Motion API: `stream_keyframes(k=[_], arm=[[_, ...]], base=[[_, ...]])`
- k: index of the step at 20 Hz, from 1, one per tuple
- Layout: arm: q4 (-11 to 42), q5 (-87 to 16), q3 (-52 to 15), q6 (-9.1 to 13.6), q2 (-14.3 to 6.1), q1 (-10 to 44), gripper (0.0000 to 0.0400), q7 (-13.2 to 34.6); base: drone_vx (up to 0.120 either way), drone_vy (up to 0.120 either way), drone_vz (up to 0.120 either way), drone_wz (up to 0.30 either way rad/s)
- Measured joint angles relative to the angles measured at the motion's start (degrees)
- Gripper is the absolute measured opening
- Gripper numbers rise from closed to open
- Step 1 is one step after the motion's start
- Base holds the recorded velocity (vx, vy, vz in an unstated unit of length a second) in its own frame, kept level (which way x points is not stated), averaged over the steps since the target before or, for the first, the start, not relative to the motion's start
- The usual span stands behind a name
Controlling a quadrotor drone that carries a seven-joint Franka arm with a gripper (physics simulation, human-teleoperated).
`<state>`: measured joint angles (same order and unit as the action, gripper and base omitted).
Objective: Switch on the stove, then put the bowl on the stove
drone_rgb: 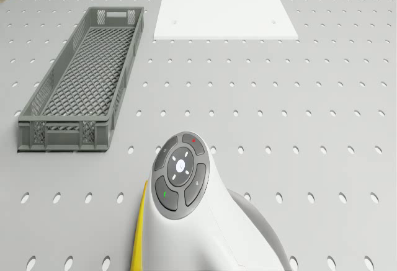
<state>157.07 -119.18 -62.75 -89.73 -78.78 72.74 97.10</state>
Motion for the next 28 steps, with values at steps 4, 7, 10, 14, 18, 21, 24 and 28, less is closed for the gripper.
stream_keyframes(k=[4,7,10,14,18,21,24,28], arm=[[0.02,0.05,-0.05,0.03,0.0,-0.01,0.0103,-0.08],[0.03,0.06,-0.07,0.04,0.01,-0.01,0.0102,-0.14],[0.04,0.06,-0.07,0.05,0.01,-0.02,0.0102,-0.18],[0.04,0.06,-0.08,0.07,0.02,-0.03,0.0102,-0.21],[0.04,0.06,-0.07,0.08,0.04,-0.03,0.0102,-0.24],[0.04,0.05,-0.07,0.09,0.05,-0.04,0.0102,-0.26],[0.04,0.05,-0.07,0.1,0.06,-0.05,0.0102,-0.27],[0.04,0.04,-0.07,0.12,0.08,-0.06,0.0102,-0.29]], base=[[-0.12,0.12,0.12,0.0],[-0.12,0.013,0.013,0.0],[-0.12,0.0,0.0,0.0],[-0.12,0.0,0.0,0.0],[-0.12,0.0,0.0,0.0],[-0.12,0.0,0.0,0.0],[-0.12,0.0,0.0,0.0],[-0.12,0.0,0.0,0.0]])
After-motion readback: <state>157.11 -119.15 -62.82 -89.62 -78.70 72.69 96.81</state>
